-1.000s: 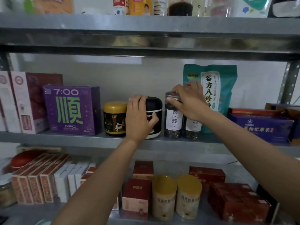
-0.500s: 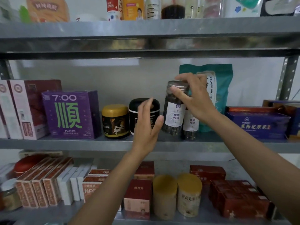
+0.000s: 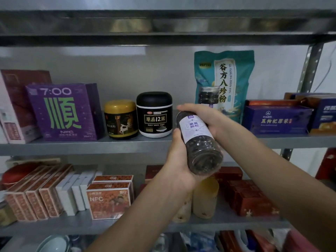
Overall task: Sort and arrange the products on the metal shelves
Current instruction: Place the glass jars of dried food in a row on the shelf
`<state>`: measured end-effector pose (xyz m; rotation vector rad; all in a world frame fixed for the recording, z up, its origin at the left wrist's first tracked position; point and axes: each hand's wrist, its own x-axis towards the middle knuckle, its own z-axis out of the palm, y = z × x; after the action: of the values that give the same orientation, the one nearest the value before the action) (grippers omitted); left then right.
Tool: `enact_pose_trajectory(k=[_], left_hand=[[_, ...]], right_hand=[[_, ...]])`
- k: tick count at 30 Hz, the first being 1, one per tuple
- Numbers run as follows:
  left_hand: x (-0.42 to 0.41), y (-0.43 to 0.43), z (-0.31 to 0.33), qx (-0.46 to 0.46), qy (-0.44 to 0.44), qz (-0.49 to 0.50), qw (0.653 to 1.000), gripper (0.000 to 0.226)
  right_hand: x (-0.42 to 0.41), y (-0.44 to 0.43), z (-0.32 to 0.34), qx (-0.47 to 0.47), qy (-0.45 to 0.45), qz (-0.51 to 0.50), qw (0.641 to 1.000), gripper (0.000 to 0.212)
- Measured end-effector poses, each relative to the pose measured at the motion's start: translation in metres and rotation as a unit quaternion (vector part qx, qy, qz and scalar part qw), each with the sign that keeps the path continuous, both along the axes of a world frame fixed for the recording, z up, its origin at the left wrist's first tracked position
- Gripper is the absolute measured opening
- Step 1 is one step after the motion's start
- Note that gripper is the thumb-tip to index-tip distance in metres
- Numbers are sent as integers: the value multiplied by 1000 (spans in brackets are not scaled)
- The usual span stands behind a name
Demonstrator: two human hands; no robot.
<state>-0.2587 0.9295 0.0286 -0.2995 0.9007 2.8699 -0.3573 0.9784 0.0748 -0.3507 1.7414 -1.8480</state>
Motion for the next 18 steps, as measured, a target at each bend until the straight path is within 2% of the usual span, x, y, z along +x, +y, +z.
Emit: enact_pose_trajectory(k=[4,7,11,14,16,18], left_hand=[[14,0,-9,2,-33,-1,999,71],[20,-2,-22,-24,-26,-12,999,67],[30,-2,-37,-42,-6,-46,998,66],[35,0,-48,3,-12,-79,997,60],[35,-2,-60,31,-23,-103,994,59],[35,-8,-75,14,-20,-134,991,61]], right_hand=[[3,-2,-21,14,-31,1,999,30],[7,-1,-35,-3,-28,-23,999,27],[12,13,-56,-101,-69,-22,992,31],[15,23,-78,-218,-141,21,965,33],[14,23,-95,-241,-158,4,958,29],[12,21,-110,-237,-148,-33,960,21]])
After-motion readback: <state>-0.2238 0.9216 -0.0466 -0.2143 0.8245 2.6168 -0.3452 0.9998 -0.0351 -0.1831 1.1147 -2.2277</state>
